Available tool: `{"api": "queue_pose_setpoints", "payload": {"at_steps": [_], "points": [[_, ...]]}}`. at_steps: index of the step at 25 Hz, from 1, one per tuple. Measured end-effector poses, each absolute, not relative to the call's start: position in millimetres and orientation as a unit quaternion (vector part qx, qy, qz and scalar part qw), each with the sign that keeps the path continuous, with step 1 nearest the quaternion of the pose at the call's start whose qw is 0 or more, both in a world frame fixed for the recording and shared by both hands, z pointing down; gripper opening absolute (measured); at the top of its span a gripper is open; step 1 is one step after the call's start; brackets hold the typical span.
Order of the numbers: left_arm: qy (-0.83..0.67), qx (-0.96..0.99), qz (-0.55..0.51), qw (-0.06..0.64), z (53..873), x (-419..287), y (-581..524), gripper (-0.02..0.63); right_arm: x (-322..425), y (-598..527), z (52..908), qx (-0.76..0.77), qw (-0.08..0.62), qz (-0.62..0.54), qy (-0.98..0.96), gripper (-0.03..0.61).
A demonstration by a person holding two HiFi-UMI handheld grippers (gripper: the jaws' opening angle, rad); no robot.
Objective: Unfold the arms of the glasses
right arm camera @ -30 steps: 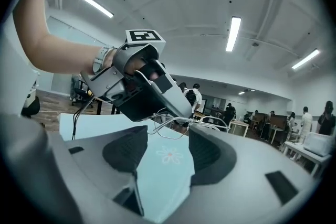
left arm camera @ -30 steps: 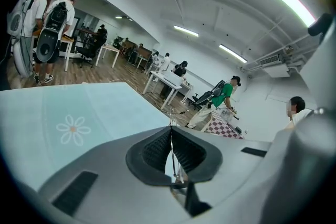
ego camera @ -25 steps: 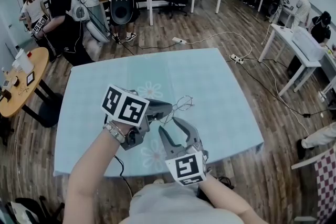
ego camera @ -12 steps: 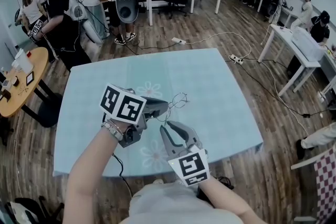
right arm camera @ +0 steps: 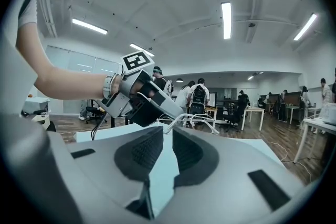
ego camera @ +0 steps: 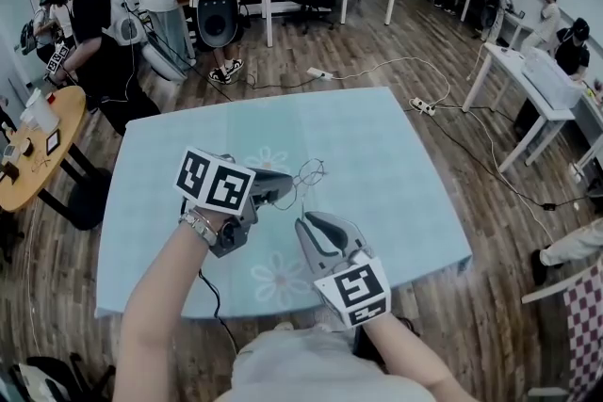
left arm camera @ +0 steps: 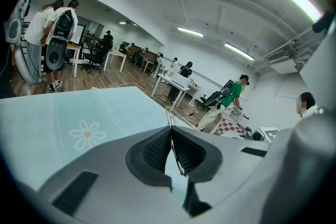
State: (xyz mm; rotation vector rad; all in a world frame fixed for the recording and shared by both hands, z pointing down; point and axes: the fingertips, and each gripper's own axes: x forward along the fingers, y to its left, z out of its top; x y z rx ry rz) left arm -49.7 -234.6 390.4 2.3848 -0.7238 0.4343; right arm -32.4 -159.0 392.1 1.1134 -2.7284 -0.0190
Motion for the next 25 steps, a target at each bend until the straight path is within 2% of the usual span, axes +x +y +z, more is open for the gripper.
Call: {"api": "queue_pose_setpoints", "payload": {"at_steps": [10, 16, 25], "points": [[-0.29, 0.892, 0.168, 0.303, 393.7, -68.8, -239.7, 0.009, -8.2, -165.4, 377.6, 0.381, 0.091, 0.001, -0.92, 0.051], [-0.287, 0.893, 0.173, 0.3, 395.3, -74.2, -235.0, 0.009, 12.5, -166.9, 366.7, 0.387, 0.062, 0.02, -0.92, 0.051], [-0.262, 0.909, 0.198, 0.258, 396.9, -74.1, -229.4, 0.009, 53.7, -183.8, 365.5, 0.42, 0.045, 0.034, -0.906, 0.048]]}}
